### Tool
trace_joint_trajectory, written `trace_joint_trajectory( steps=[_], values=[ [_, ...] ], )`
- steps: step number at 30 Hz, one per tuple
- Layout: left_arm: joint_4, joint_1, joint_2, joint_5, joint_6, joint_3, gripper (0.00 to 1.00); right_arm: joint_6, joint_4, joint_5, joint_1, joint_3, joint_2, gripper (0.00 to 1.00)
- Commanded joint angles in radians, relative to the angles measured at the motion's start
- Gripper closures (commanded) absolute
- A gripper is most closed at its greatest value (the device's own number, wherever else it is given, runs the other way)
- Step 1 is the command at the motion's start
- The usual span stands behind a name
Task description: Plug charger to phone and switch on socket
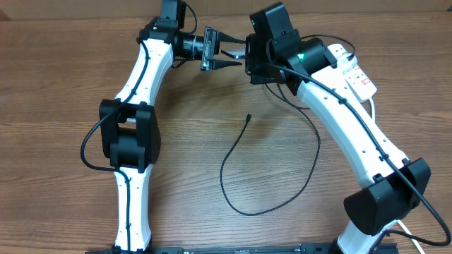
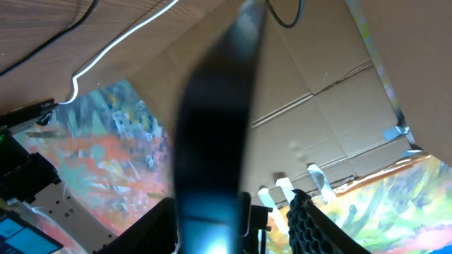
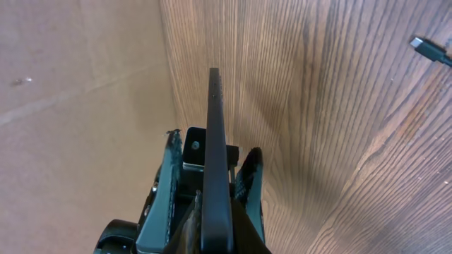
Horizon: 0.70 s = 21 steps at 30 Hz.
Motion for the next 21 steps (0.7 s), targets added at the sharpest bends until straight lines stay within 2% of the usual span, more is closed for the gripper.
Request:
trace_joint_trajectory(
  steps=[1, 4, 10, 17, 21],
  values=[
    [0.002, -0.002, -0.048, 0.021, -0.014, 0.023, 0.54, 0.037, 0.01, 0.014, 0.01, 0.034, -0.022, 0.96],
    [0.002, -0.002, -0.048, 0.024, -0.021, 0.023, 0.59, 0.04, 0.01, 0.021, 0.011, 0.031, -0.022, 0.96],
    [0.017, -0.002, -0.048, 0.028, -0.039, 0.023, 0.59, 0.048, 0.01, 0.021, 0.015, 0.027, -0.022, 0.96],
    [0.019, -0.002, -0.048, 0.031, -0.041, 0.023, 0.67, 0.048, 0.01, 0.021, 0.016, 0.027, -0.022, 0.96],
    [0.019, -0.002, -0.048, 0.032, -0.043, 0.023, 0.67, 0.048, 0.01, 0.021, 0.016, 0.027, -0.021, 0.95]
  ],
)
